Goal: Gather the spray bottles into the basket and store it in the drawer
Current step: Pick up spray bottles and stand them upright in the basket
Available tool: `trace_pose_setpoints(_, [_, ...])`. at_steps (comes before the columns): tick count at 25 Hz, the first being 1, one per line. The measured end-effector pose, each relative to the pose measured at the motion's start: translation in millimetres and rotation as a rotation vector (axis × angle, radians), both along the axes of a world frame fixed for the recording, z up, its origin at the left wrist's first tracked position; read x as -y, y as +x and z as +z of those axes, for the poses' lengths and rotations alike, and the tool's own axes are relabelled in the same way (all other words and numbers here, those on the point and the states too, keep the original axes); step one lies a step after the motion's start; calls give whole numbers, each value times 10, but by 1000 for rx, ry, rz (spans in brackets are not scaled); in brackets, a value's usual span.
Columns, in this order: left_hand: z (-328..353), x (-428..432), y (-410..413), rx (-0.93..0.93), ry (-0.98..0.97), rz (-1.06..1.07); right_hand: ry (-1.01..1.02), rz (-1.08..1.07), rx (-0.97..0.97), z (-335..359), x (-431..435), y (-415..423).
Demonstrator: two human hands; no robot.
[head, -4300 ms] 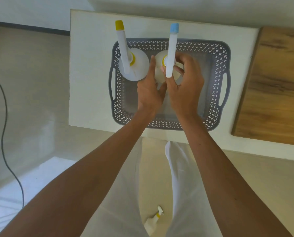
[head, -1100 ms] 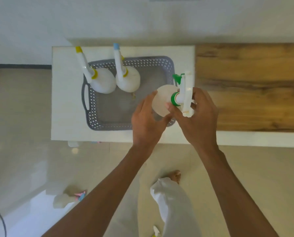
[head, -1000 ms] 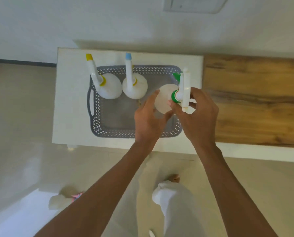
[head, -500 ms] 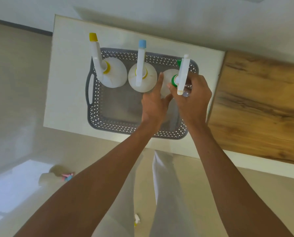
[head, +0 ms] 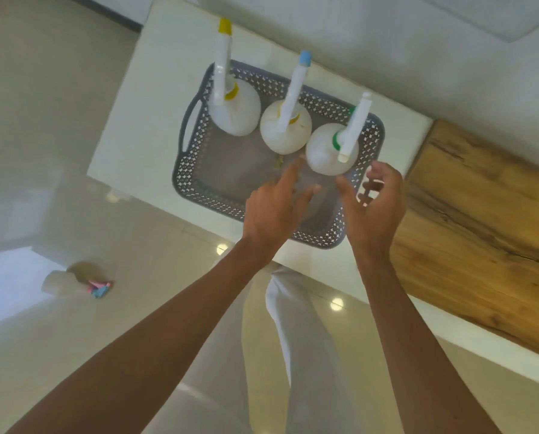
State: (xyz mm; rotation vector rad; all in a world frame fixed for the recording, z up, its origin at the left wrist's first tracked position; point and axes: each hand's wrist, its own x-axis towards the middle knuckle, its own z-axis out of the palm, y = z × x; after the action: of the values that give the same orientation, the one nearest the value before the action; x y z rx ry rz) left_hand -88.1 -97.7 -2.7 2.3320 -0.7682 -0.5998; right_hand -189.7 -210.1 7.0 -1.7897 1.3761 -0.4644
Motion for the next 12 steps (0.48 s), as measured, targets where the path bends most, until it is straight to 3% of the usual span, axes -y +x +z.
trace_pose_setpoints(3, [156, -588, -30, 88, -59, 137, 25, -18, -7, 45, -327, -136])
trace_pose_setpoints(6, [275, -1286, -18, 137, -54, 328, 19, 126, -82, 82, -758, -111])
trace_pose_setpoints(12, [124, -2806, 297, 132, 209, 590, 107, 522, -6, 249, -1881, 740])
